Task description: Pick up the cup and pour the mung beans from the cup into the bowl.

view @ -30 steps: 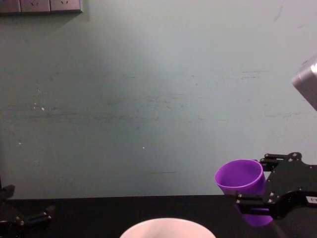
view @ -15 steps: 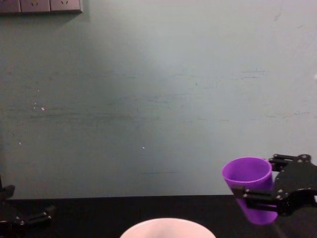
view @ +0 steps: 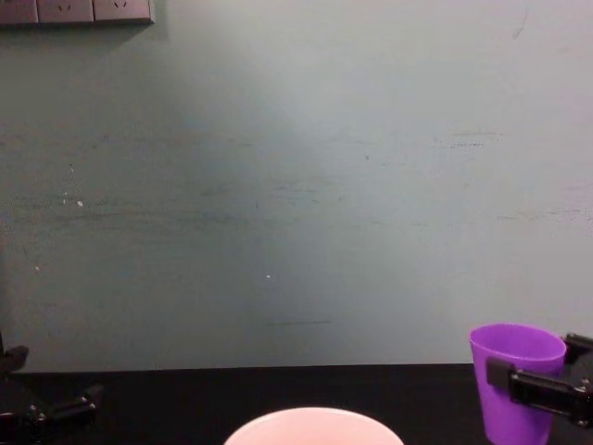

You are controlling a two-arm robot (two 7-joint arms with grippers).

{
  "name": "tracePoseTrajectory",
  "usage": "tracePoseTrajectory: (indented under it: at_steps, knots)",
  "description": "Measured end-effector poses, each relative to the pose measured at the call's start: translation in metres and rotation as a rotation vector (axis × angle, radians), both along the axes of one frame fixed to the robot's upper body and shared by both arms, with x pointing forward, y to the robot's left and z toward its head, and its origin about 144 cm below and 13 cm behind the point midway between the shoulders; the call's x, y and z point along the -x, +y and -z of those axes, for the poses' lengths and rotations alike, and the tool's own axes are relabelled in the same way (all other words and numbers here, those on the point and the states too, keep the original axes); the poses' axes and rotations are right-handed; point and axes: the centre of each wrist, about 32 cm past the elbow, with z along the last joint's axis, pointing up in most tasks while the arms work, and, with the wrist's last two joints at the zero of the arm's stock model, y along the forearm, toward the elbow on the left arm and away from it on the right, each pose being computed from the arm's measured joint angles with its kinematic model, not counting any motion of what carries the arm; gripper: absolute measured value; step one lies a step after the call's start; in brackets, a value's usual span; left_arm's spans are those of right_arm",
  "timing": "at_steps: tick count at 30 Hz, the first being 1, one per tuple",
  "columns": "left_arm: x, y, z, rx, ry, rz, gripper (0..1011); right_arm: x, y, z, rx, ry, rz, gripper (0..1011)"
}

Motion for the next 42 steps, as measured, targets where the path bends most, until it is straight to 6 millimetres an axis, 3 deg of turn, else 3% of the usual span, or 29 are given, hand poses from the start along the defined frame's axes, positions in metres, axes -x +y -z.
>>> tracePoseTrajectory:
  at_steps: [7,16,42]
  knots:
    - [0.000,0.000,0.000,0.000,0.000,0.000,1003,-0.007,-0.007,0.024,-0.114,0.060,0.005,723]
    - [0.000,0.000,0.000,0.000,0.000,0.000,1003,-0.010,-0.003,0.037,-0.129,0.096,0.008,723]
    - [0.000,0.000,0.000,0.000,0.000,0.000,1003,-0.010,0.006,0.041,-0.049,0.079,0.025,723]
